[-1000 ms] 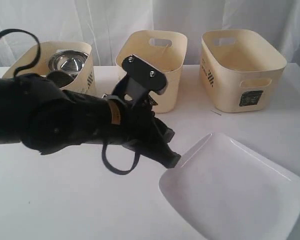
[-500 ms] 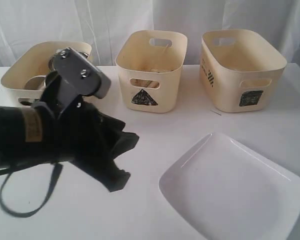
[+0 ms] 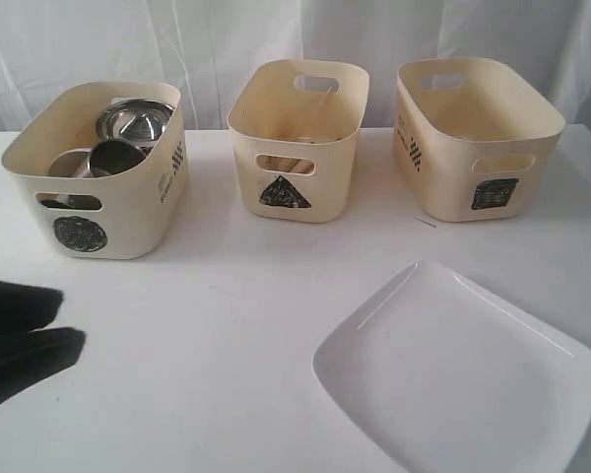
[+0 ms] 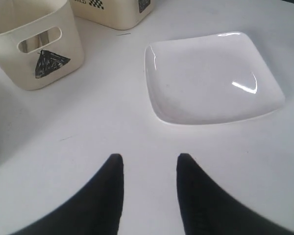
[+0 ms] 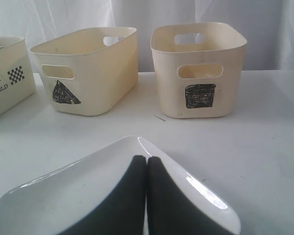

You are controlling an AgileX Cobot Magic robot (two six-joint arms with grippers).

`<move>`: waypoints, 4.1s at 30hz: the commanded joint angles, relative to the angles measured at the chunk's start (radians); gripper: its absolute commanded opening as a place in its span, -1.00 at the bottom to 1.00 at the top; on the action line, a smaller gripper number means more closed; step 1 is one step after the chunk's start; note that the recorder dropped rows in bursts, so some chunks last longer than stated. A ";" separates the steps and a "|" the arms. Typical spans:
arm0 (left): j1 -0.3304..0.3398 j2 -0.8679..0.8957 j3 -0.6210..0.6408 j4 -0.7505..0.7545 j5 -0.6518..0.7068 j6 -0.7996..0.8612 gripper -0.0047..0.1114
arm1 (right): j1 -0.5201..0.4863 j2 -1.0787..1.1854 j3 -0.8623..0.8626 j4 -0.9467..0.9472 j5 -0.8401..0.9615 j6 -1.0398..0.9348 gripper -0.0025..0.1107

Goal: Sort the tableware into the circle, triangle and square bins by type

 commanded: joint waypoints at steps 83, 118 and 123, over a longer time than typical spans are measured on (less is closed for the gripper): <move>-0.004 -0.580 0.561 -0.012 -0.098 0.031 -0.92 | -0.006 -0.006 0.002 0.001 -0.008 -0.001 -0.96; 0.776 -0.580 0.561 -0.012 -0.098 0.035 -0.92 | -0.006 -0.006 0.002 0.001 -0.008 -0.001 -0.96; 0.871 -0.580 0.561 -0.012 -0.098 0.035 -0.92 | -0.006 -0.006 0.002 0.001 -0.008 -0.001 -0.96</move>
